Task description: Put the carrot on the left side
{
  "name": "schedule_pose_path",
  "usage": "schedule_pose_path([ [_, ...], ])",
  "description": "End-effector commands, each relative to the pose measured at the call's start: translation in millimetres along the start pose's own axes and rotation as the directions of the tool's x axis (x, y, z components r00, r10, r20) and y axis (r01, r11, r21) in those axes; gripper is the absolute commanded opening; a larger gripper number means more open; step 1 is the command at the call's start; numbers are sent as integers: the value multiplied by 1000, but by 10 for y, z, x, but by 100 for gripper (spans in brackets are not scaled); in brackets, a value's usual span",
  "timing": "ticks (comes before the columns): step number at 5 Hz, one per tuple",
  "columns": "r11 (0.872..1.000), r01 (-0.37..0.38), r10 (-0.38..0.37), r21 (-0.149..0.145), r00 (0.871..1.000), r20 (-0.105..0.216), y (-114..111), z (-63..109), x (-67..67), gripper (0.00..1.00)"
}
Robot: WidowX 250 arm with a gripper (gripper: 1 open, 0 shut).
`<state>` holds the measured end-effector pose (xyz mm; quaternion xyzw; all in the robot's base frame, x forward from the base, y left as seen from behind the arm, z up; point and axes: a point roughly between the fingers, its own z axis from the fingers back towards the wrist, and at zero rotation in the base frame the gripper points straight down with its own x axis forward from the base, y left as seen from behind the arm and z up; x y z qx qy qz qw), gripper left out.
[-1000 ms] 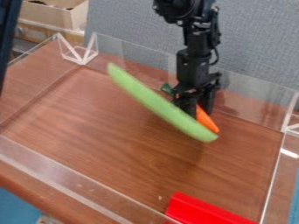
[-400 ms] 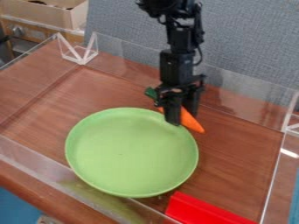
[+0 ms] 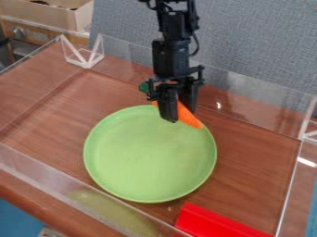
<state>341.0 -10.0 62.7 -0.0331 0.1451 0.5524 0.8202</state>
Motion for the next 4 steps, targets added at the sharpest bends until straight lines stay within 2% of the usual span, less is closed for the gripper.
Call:
schedule_pose_path([
  [1,997,6,-2,-73,999,49,52,207,-38,0],
  [2,998,5,-1,-67,998,60,93,107,-64,0],
  [4,998,-13,17,-62,998,68,142,-157,74,0],
])
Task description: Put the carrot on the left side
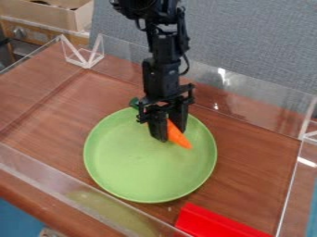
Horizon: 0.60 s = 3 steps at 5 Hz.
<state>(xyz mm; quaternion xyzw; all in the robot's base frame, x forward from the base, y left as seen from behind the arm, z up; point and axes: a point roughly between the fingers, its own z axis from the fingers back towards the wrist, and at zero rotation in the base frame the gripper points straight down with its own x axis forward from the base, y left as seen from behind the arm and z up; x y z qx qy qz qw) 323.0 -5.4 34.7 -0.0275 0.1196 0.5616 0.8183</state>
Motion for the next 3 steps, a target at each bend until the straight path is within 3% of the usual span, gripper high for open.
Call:
schedule_pose_path([
  [1,999,22,-21,-31,999,25,-17,160,31,0],
  [3,998,62,-62,-10,998,34,-31,185,39,0],
])
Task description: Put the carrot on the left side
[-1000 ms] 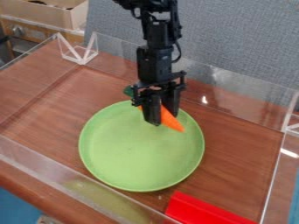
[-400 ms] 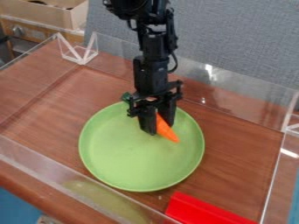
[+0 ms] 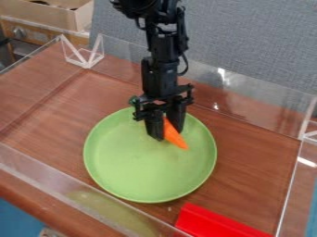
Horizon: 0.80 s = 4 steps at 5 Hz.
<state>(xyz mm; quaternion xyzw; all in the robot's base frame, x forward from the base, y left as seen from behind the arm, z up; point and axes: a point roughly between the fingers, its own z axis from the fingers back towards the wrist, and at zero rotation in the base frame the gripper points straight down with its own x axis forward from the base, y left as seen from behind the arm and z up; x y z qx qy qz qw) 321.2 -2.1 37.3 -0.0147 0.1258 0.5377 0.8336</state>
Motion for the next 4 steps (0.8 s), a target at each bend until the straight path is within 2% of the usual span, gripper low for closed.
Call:
schedule_pose_path([
  [1,999,-5,7,-42,1000,29,-4,74,1,0],
  [2,999,-20,21,-39,999,30,45,-25,-23,0],
  [4,995,99,-99,-2,994,47,144,-126,-120,0],
])
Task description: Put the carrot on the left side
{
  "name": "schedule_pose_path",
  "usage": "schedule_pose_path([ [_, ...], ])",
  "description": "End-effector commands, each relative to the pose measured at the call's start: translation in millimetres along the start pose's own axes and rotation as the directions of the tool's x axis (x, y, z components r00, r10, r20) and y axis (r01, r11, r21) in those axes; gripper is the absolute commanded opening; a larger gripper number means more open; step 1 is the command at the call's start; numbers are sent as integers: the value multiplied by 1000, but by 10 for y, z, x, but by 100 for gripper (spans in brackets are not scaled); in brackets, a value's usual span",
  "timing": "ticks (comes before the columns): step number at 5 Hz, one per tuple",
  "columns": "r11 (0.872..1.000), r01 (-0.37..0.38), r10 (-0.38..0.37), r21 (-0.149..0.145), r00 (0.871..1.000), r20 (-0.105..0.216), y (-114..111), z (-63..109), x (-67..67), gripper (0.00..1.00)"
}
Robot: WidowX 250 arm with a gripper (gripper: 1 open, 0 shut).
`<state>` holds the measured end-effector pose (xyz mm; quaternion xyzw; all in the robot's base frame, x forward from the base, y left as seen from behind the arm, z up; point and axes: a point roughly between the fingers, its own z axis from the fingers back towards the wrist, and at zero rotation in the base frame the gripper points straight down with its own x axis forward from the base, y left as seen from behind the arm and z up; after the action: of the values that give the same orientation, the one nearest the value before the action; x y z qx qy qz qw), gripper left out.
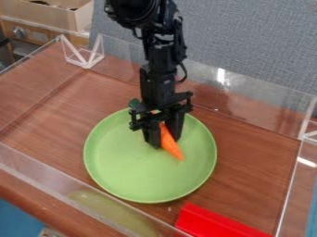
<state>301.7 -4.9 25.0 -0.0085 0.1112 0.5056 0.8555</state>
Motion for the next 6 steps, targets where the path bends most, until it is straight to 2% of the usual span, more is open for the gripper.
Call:
schedule_pose_path([
  [1,997,83,-83,8,996,17,37,-1,-96,0],
  [3,983,179,-179,33,984,19,132,-42,-93,0],
  [5,988,152,-153,28,988,10,245,-74,-142,0],
  [6,989,147,-147,-10,989,-16,247,138,-81,0],
])
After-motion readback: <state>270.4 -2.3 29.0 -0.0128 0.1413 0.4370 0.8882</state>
